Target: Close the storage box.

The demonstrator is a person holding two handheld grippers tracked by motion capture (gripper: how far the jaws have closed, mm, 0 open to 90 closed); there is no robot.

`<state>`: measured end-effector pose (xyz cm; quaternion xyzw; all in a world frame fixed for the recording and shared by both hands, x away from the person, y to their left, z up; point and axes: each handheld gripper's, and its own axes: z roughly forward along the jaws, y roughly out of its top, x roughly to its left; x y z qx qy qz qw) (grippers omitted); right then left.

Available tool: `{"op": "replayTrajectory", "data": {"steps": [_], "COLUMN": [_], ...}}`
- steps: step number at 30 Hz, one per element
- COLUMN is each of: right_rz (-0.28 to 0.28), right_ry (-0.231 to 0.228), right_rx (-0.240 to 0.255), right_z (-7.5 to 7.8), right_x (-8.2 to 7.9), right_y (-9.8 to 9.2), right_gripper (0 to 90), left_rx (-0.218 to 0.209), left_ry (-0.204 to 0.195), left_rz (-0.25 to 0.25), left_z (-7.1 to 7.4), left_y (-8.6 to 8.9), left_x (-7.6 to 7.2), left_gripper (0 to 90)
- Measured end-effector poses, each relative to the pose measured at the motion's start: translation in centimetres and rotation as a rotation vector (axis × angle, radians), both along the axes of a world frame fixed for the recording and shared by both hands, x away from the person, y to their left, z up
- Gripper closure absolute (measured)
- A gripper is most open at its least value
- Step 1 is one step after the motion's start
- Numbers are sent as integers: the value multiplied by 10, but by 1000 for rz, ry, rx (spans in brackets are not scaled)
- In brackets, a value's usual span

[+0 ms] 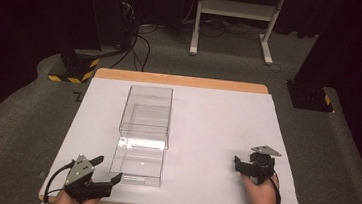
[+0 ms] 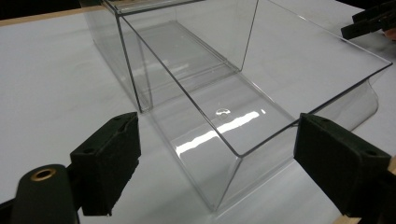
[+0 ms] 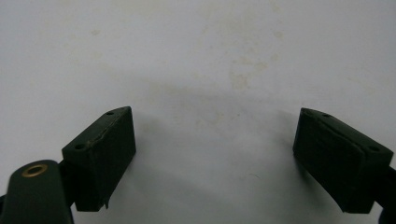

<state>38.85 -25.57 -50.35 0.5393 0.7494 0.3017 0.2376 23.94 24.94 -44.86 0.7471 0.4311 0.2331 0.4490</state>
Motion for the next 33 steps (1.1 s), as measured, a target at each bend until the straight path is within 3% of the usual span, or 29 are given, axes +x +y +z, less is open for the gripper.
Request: {"op": "replayTrajectory", "data": {"steps": [15,33], "right_rz": [1,1], "right_ry": [-1,0], "right_rx": [-1,-1], "right_z": [0,0], "right_x": [0,0], "right_y": [0,0], "right_gripper": [132,132], "left_rx": [-16,-39], "left_ry": [-12,-29], "left_rz": [16,60], "left_z": [-5,-8], "left_y": [2,0], "left_x": [4,26], "left_gripper": [151,163]}}
